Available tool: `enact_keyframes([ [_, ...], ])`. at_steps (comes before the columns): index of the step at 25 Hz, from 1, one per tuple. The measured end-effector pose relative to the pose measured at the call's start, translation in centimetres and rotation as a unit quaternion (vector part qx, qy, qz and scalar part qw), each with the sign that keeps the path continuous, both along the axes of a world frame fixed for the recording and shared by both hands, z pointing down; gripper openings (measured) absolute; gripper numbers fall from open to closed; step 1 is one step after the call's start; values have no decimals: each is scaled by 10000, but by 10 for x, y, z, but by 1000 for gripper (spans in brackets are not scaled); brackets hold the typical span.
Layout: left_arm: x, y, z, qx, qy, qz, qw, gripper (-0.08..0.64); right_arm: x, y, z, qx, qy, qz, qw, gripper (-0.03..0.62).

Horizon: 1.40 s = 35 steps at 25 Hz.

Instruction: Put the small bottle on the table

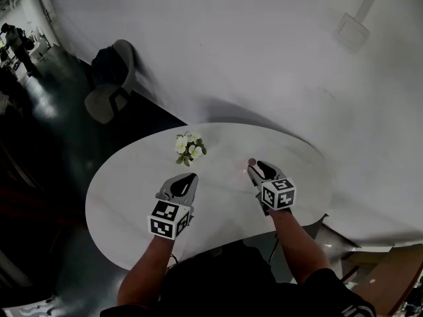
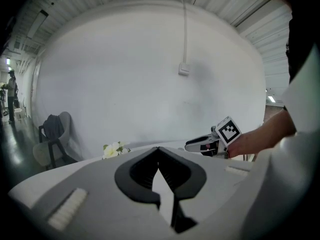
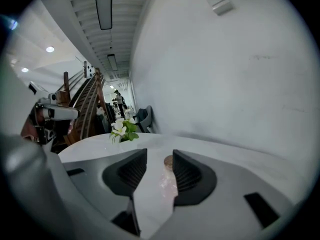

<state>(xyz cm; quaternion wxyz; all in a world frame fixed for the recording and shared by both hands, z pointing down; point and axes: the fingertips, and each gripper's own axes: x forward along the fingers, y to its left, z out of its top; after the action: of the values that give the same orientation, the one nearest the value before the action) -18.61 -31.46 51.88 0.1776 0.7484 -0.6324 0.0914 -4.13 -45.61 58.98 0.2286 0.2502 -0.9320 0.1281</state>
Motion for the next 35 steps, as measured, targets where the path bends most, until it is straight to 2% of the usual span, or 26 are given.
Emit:
enact_keyframes([
  [5,-8,18,-12,132,2,107,9999,12,3,31,-30,180,-188,159,9995,148],
  [12,-10,25,-32,335,-66,78,9994,12,9,62,-74,311,-513,-92,9982,47],
  [16,-14,23,-44,389,-118,-192,9990,12,12,71,-107,463,-814,-506,9943,12],
  [19,-17,22,-54,454,-148,-458,9978,12,14,73,-132,641,-1010,-810,9895,12],
  [24,-25,23,-71,557,-276,-876,9942,12,15,67,-166,857,-1383,-1041,9812,11],
  [29,-30,25,-80,604,-345,-1139,9911,12,10,69,-183,985,-1539,-1328,9742,11],
  [35,-28,31,-83,585,-384,-1319,9888,12,4,69,-187,913,-1642,-1515,9704,11],
])
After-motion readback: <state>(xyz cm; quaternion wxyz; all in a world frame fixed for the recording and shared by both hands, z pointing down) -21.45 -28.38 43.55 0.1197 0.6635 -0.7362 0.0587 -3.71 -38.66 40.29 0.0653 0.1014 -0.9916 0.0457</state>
